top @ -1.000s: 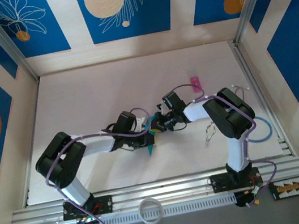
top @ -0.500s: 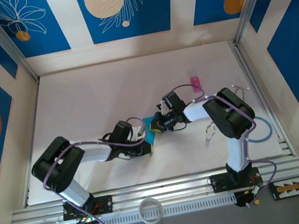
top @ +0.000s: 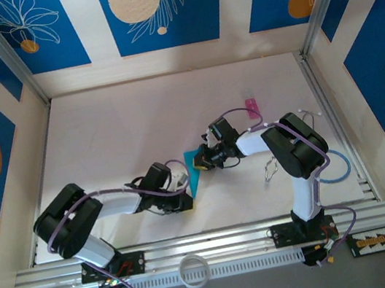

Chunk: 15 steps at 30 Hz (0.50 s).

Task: Fold a paper plane with a square sheet of paper (pick it up from the middle)
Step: Fold the wing for the fifth time at the center of the table.

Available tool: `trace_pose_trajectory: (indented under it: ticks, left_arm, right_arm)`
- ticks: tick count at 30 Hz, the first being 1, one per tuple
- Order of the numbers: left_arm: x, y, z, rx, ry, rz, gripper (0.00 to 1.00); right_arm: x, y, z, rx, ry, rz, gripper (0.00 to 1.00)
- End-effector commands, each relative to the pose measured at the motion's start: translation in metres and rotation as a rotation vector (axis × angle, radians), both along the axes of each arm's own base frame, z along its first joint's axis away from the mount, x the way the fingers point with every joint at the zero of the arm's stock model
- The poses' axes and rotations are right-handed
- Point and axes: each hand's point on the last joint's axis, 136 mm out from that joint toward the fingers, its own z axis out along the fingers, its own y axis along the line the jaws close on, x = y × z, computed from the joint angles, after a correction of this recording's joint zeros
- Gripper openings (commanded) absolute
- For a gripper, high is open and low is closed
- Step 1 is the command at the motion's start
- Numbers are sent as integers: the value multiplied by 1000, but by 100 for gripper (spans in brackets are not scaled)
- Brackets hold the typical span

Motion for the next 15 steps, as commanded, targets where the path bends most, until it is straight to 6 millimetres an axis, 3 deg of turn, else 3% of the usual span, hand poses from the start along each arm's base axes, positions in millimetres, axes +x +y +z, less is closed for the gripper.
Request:
trace_pose_trajectory:
  ticks: [1, 4, 6, 15]
  left_arm:
    - [1, -7, 34, -87, -86, -25, 0]
    - [14, -19, 68, -194, -166, -14, 0]
    - [23, -23, 76, -199, -183, -10, 0]
    - [77, -32, 42, -60, -205, 106, 1]
  right_arm:
    - [-18, -27, -34, -148, 105, -28, 6]
    - [-18, -26, -33, -140, 109, -33, 6]
    - [-17, -26, -33, -139, 107, -33, 6]
    - [-13, -26, -28, -141, 89, -41, 6]
